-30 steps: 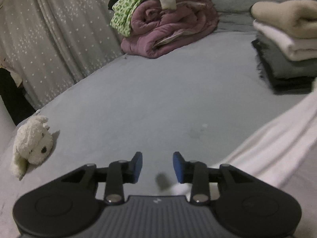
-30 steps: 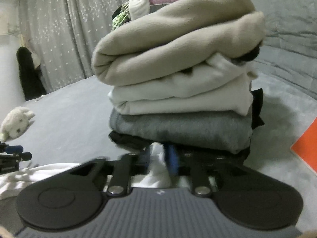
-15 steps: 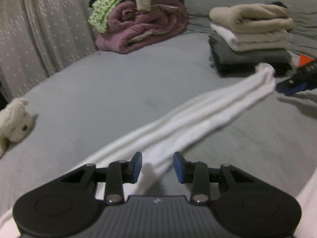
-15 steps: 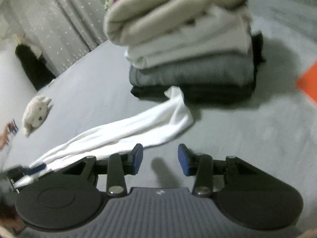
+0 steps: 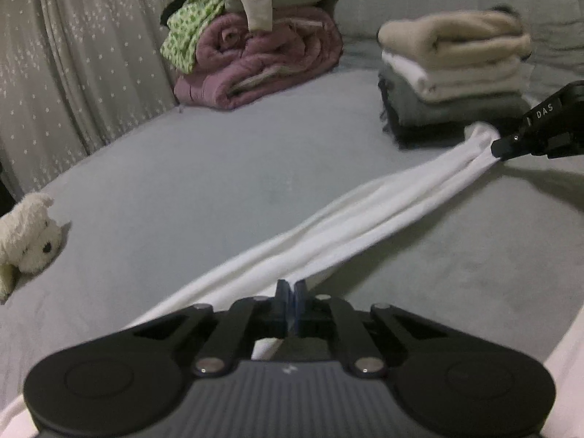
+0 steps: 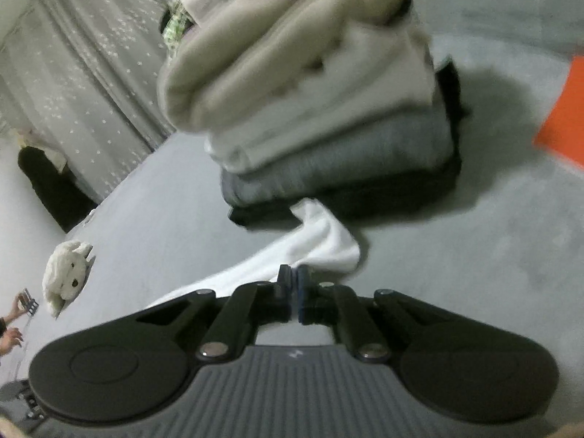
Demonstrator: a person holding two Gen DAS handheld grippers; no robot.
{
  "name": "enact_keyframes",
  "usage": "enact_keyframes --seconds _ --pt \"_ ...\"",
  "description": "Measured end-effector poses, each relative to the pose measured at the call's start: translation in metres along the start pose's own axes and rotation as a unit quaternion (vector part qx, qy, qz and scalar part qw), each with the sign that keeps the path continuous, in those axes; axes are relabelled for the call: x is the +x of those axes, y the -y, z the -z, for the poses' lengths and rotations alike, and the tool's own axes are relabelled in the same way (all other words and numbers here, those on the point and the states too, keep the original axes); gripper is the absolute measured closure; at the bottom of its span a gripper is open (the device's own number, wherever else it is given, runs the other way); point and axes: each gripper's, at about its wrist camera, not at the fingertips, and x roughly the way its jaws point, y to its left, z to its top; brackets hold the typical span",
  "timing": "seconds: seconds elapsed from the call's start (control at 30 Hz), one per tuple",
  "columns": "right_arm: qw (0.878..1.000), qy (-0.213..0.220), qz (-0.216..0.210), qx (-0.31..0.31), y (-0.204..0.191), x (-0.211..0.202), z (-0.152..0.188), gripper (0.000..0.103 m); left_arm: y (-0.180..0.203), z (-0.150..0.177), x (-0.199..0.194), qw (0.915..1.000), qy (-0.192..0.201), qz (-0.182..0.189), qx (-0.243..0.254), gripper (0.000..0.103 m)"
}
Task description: Fold clothes
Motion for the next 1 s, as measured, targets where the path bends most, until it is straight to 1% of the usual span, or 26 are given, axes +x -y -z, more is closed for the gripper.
enact_keyframes --seconds 0.07,0.17,0.23,0.3,0.33,0.37,0.43,0.47,0.5,0.53,0.6,0.63,0.67,0.7,0.8,0.93,1.0 --pt "1.0 0.0 0.013 -0.021 -0.006 -0.007 -0.003 0.1 0.0 0.001 -0.007 0.9999 0.001 0.017 0.0 0.101" --pt "0.997 -0.022 0.054 -0.057 -0.013 -0.003 0.003 0.1 0.008 0.008 -0.008 0.9982 -0.025 0.049 0.023 0.101" --pt "0.993 -0.037 0.076 -0.083 -0.014 -0.002 0.012 0.1 0.016 0.016 -0.005 0.9963 -0.044 0.059 0.044 0.101" --pt "0.989 -0.052 0.093 -0.105 -0.018 0.003 0.019 0.099 0.019 0.02 -0.006 0.9963 -0.041 0.054 0.053 0.1" --pt "0.987 -0.055 0.097 -0.114 -0.019 0.004 0.021 0.098 0.018 0.02 -0.007 0.9966 -0.041 0.054 0.047 0.099" --pt "0.986 -0.055 0.1 -0.12 -0.021 0.003 0.022 0.093 0.016 0.019 -0.009 0.9969 -0.04 0.055 0.04 0.097" --pt "0.985 -0.049 0.105 -0.129 -0.025 -0.003 0.021 0.089 0.011 0.017 -0.012 0.9969 -0.04 0.063 0.025 0.09" --pt "0.984 -0.045 0.106 -0.138 -0.03 -0.006 0.019 0.089 0.008 0.016 -0.015 0.9971 -0.037 0.063 0.022 0.083" --pt "0.982 -0.042 0.107 -0.15 -0.036 -0.008 0.018 0.089 0.006 0.016 -0.017 0.9976 -0.032 0.058 0.02 0.074" --pt "0.98 -0.038 0.107 -0.162 -0.042 -0.011 0.017 0.088 0.003 0.015 -0.019 0.998 -0.028 0.054 0.02 0.071" --pt "0.977 -0.032 0.104 -0.183 -0.055 -0.014 0.015 0.078 -0.004 0.014 -0.022 0.9988 -0.019 0.044 0.013 0.067" --pt "0.976 -0.03 0.101 -0.192 -0.062 -0.015 0.015 0.068 -0.01 0.014 -0.024 0.9991 -0.017 0.039 0.007 0.066" --pt "0.975 -0.03 0.095 -0.2 -0.069 -0.015 0.015 0.066 -0.015 0.015 -0.025 0.9993 -0.015 0.035 0.0 0.064" --pt "0.974 -0.032 0.088 -0.207 -0.076 -0.014 0.016 0.066 -0.021 0.016 -0.027 0.9994 -0.013 0.03 -0.007 0.062" --pt "0.972 -0.049 0.057 -0.221 -0.099 -0.007 0.022 0.066 -0.035 0.023 -0.028 0.9995 -0.015 0.018 -0.022 0.061" --pt "0.968 -0.068 0.019 -0.242 -0.136 0.006 0.036 0.066 -0.049 0.039 -0.035 0.9993 -0.025 0.014 -0.025 0.061" --pt "0.965 -0.077 0.004 -0.252 -0.154 0.016 0.045 0.066 -0.055 0.048 -0.039 0.999 -0.029 0.015 -0.03 0.058"
